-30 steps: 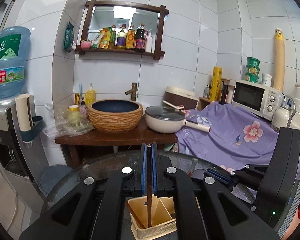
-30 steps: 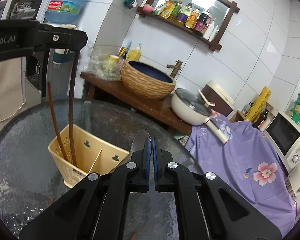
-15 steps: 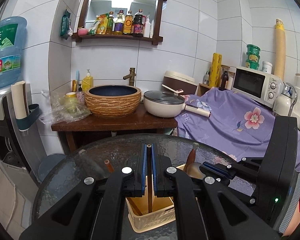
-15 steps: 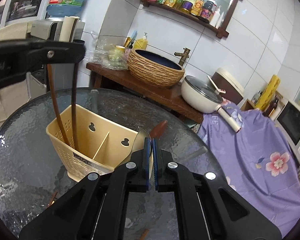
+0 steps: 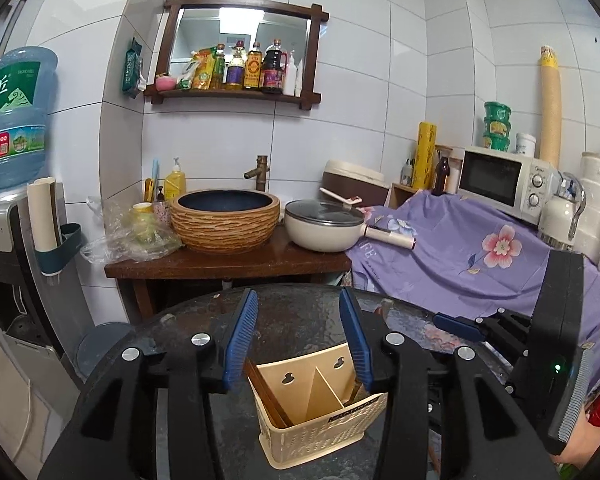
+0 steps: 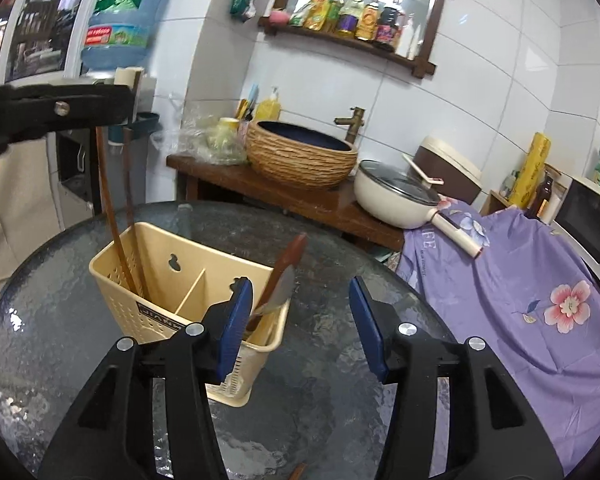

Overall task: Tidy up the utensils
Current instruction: 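Lower the chopstick into the basket with left tool while right tool lowers the metal utensil in, then open both tools and withdraw them from the basket back over the table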

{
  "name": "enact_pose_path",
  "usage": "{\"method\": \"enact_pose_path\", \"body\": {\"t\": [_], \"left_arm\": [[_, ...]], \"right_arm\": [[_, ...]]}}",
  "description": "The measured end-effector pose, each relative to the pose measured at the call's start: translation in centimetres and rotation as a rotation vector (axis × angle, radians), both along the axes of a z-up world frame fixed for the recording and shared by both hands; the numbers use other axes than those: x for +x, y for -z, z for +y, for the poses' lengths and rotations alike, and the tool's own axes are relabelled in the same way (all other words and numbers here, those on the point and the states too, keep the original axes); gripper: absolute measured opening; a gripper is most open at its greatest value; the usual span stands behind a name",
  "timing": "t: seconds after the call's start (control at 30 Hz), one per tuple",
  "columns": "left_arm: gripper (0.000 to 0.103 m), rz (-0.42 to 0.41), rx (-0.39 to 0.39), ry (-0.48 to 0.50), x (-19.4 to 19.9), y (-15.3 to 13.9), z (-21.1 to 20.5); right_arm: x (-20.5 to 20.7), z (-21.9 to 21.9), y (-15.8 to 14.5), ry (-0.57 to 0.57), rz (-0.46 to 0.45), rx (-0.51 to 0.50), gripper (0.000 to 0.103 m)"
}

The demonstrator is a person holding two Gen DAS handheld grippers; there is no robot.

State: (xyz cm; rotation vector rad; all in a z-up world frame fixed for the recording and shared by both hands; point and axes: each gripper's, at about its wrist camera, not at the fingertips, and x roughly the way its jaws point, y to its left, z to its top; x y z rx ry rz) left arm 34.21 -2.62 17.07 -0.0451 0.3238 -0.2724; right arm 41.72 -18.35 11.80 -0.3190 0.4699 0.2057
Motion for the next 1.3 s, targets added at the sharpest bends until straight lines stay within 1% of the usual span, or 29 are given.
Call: {"method": "enact_pose_path", "body": {"t": [0.03, 0.1, 0.17, 0.2, 0.23, 0.27, 0.3, 0.37, 0.43, 0.5, 0.6, 0.73, 0.83, 0.9, 0.97, 1.1, 1.13, 1.2, 1.3], "left_arm": [[0.047, -0.009, -0.019, 0.004, -0.5, -0.2, 0.4], [0.055, -0.026, -0.048, 0.008, -1.6, -0.4, 1.0], [0.06, -0.034, -0.067, 0.011, -2.9, -0.1, 1.4], [0.064, -0.028, -0.072, 0.008, -3.7, 0.3, 1.6], [0.067, -0.018, -0.073, 0.008, -4.6, 0.8, 1.7], [0.072, -0.01, -0.072, 0.012, -5.1, 1.2, 1.7], [0.08, 0.006, -0.069, 0.024, -6.0, 1.8, 1.7], [0.088, 0.041, -0.049, 0.043, -7.9, 3.2, 1.5], [0.092, 0.06, -0.022, 0.05, -9.5, 4.4, 1.3], [0.095, 0.083, 0.023, 0.051, -11.5, 6.1, 0.9], [0.096, 0.103, 0.064, 0.041, -14.0, 8.4, 0.6], [0.096, 0.126, 0.108, 0.037, -16.7, 11.3, 0.0], [0.096, 0.172, 0.125, 0.057, -18.0, 13.1, -0.4], [0.096, 0.205, 0.118, 0.055, -18.7, 14.2, -0.3], [0.095, 0.227, 0.118, 0.051, -19.4, 15.2, -0.2], [0.093, 0.256, 0.17, 0.05, -21.3, 17.0, -0.9], [0.092, 0.262, 0.173, 0.059, -21.8, 17.4, -1.0], [0.087, 0.281, 0.177, 0.068, -22.6, 18.3, -1.1], [0.084, 0.301, 0.173, 0.07, -23.5, 19.2, -1.2]], "right_arm": [[-0.2, -0.3, 0.0, 0.001, 0.006, 0.014, 0.05], [-0.8, -0.8, 0.0, 0.003, 0.008, 0.033, 0.052], [-1.9, -1.6, 0.1, 0.004, 0.002, 0.061, 0.053], [-2.3, -2.0, 0.2, 0.009, 0.006, 0.073, 0.053], [-2.9, -2.5, 0.4, 0.017, 0.021, 0.095, 0.053], [-3.4, -2.8, 0.7, 0.017, 0.04, 0.112, 0.053], [-4.2, -3.2, 1.1, 0.015, 0.064, 0.128, 0.053], [-5.5, -3.6, 1.9, 0.024, 0.078, 0.125, 0.053], [-7.4, -3.6, 3.1, 0.014, 0.088, 0.098, 0.053], [-9.2, -3.4, 4.3, 0.003, 0.105, 0.066, 0.053], [-12.5, -3.6, 6.3, 0.001, 0.143, 0.043, 0.053], [-16.1, -3.9, 8.2, -0.001, 0.185, 0.034, 0.053], [-18.4, -3.9, 9.4, -0.005, 0.211, 0.016, 0.053], [-19.9, -4.1, 10.2, -0.01, 0.236, 0.021, 0.053], [-20.7, -4.5, 10.9, 0.001, 0.259, 0.028, 0.053], [-22.3, -5.2, 12.2, 0.015, 0.297, 0.045, 0.053], [-22.6, -5.3, 12.6, 0.014, 0.307, 0.046, 0.053], [-23.3, -5.5, 13.1, 0.024, 0.315, 0.045, 0.053], [-24.2, -5.8, 13.8, 0.032, 0.326, 0.061, 0.053]]}}
